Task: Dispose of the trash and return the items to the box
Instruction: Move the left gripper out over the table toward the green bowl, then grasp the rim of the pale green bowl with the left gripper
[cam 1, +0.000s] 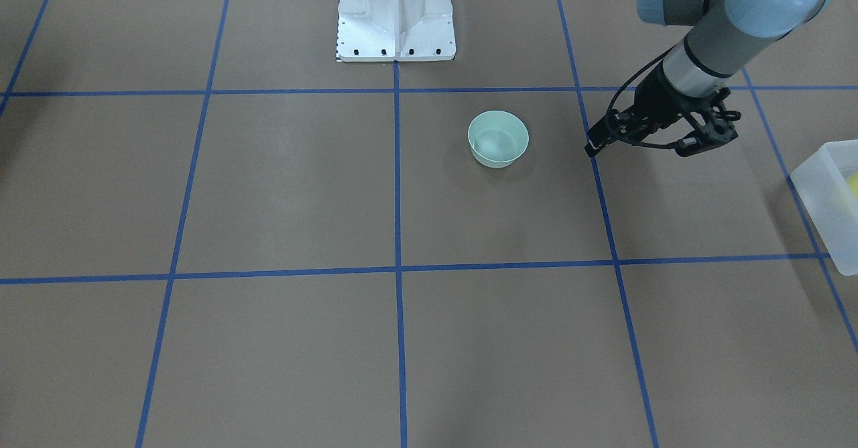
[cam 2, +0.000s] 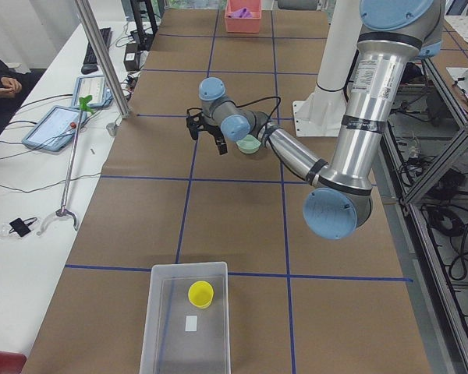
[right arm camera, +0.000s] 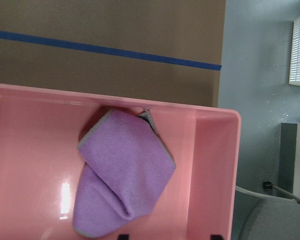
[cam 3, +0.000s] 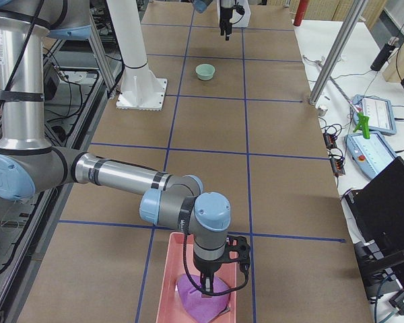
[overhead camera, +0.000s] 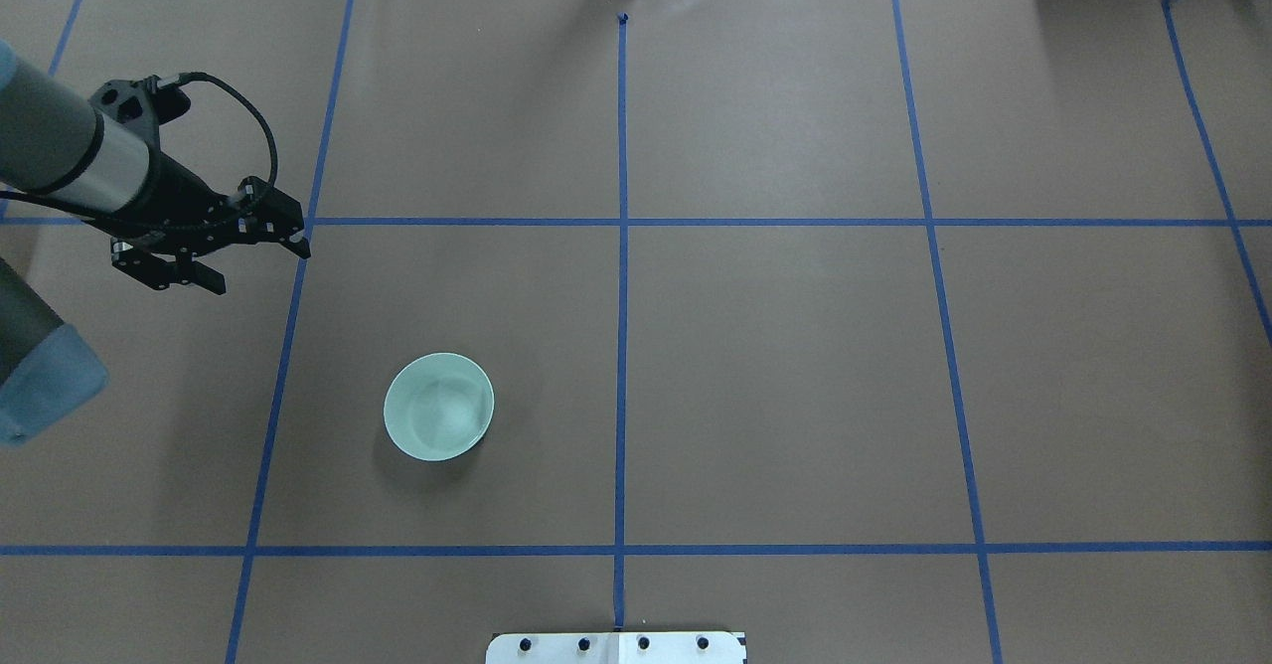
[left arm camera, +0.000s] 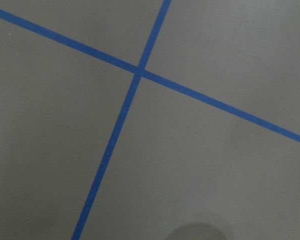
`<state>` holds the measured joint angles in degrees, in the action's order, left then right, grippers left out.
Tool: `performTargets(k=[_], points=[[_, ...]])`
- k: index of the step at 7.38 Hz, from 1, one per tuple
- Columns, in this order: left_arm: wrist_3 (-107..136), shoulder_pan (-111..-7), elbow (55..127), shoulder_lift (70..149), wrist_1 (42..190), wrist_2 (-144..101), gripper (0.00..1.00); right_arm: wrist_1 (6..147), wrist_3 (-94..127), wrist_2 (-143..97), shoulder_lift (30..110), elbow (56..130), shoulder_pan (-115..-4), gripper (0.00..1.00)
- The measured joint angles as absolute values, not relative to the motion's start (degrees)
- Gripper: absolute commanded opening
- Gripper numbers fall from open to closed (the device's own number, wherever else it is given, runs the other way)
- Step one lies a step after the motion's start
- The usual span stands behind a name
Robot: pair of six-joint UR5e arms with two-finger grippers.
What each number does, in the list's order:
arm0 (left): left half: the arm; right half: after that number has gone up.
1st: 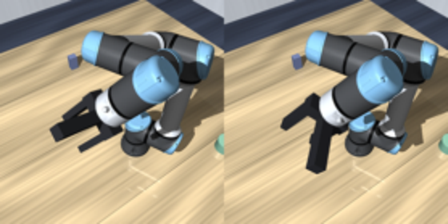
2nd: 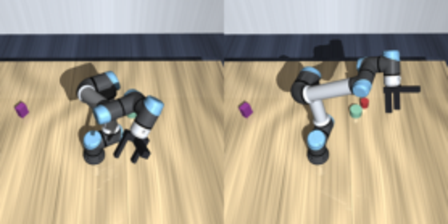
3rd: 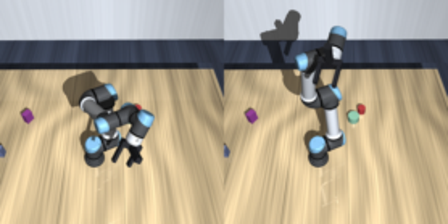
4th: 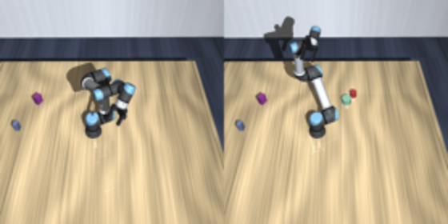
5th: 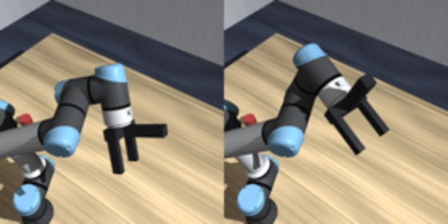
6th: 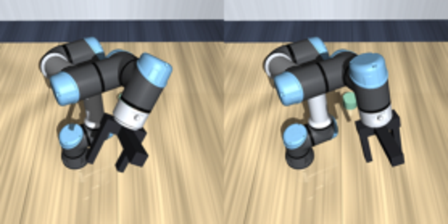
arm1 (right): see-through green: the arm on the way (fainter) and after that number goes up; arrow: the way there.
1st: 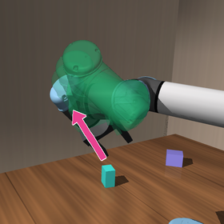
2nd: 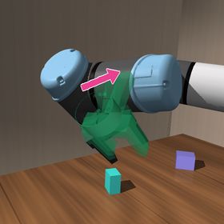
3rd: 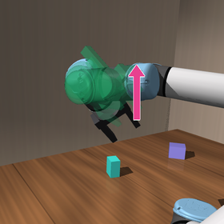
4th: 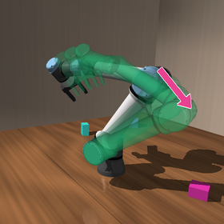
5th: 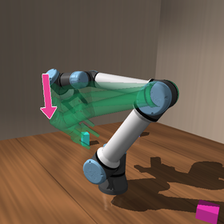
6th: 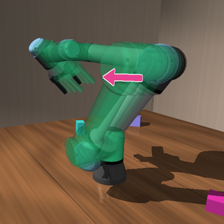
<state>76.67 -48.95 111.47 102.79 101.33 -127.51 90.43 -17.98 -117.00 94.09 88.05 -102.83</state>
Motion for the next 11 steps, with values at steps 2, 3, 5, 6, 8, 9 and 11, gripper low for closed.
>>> performTargets(k=[2, 3, 5, 6, 8, 9, 11], points=[[82.04, -41.08, 112.32, 102.77, 102.56, -120.84, 0.98, 90.63, -15.55, -123.98, 94.43, 90.87, -102.83, 1.0], [85.22, -36.87, 112.19, 102.7, 104.46, -117.66, 0.98, 91.22, -13.33, -127.61, 94.59, 93.17, -102.83, 1.0], [89.5, -30.55, 111.64, 102.89, 105.87, -112.94, 0.95, 96.86, -9.67, -132.03, 94.42, 99.81, -102.61, 1.0], [90.6, -28.71, 110.87, 103.26, 106.03, -111.45, 0.84, 99.48, -7.65, -133.56, 94.46, 102.99, -101.95, 1.0], [93.19, -26.55, 108.47, 105.35, 106.38, -108.98, 0.02, 101.17, -5.03, -136.44, 94.61, 106.08, -99.56, 1.0], [94.17, -26.11, 107.71, 106.3, 106.45, -108.48, 0.0, 101.34, -4.6, -137.14, 94.64, 106.6, -98.67, 1.0], [94.68, -25.89, 107.3, 106.88, 106.44, -108.19, 0.0, 101.41, -4.35, -137.49, 94.68, 106.91, -98.08, 1.0]])
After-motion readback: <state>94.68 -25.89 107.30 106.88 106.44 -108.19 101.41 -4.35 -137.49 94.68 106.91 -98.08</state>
